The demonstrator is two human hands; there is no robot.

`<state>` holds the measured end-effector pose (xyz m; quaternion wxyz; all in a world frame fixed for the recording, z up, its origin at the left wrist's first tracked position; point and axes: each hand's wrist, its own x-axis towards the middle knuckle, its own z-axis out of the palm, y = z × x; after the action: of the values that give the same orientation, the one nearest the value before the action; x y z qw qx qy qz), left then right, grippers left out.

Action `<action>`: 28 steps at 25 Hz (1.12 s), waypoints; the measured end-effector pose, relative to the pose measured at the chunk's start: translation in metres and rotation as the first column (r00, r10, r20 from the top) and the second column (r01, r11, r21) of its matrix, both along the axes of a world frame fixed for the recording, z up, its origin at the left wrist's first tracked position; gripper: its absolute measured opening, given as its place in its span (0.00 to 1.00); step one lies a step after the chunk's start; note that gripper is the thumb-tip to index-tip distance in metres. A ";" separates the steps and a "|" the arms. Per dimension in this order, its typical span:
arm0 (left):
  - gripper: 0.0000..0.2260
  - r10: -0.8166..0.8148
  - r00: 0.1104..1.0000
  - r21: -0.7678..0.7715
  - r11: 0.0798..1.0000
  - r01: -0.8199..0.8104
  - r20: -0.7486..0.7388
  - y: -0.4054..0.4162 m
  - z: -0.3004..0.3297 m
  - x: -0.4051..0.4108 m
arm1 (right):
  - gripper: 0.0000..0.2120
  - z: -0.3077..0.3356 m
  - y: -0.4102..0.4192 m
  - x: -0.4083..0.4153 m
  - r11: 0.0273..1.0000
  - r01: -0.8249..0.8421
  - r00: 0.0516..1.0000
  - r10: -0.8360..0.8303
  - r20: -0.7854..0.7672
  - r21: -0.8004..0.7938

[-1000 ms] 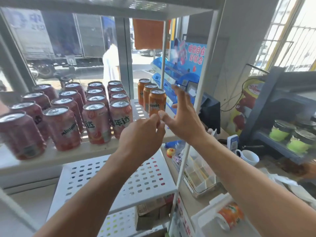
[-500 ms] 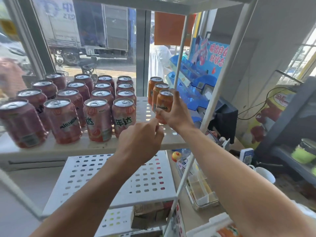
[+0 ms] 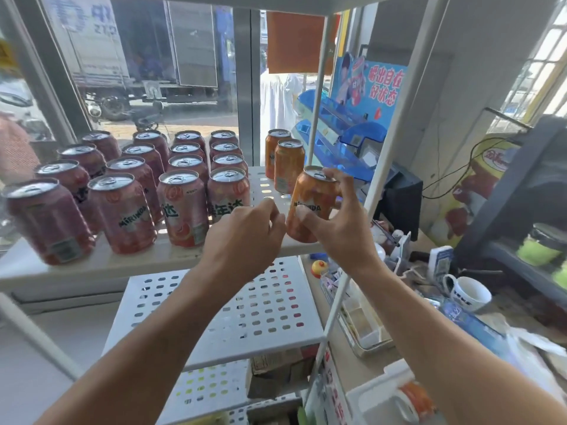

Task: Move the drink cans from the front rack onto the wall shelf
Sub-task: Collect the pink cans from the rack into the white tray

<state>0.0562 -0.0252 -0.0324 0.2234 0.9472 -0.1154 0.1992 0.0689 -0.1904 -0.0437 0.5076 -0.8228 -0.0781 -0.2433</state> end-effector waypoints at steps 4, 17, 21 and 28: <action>0.12 -0.115 0.993 0.001 0.993 0.115 0.010 -0.014 -0.008 -0.007 | 0.33 -0.006 -0.022 -0.058 0.999 0.029 0.999 -0.027 -0.047 0.038; 0.12 -0.567 0.802 0.089 0.803 0.589 -0.188 -0.179 -0.103 -0.038 | 0.30 -0.169 -0.180 -0.162 0.615 0.718 0.643 -0.406 -0.649 0.326; 0.12 -0.592 0.741 0.150 0.740 0.655 -0.316 -0.221 -0.144 -0.038 | 0.28 -0.249 -0.211 -0.176 0.510 0.833 0.449 -0.398 -0.800 0.214; 0.12 -0.541 0.693 0.188 0.707 0.682 -0.477 -0.252 -0.193 -0.034 | 0.26 -0.323 -0.222 -0.174 0.398 0.906 0.293 -0.334 -0.896 0.147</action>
<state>0.0222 -0.2768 -0.2256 0.1230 0.8949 -0.4163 -0.1033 -0.1053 -0.4125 -0.3671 0.5810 -0.5565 0.5886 -0.0793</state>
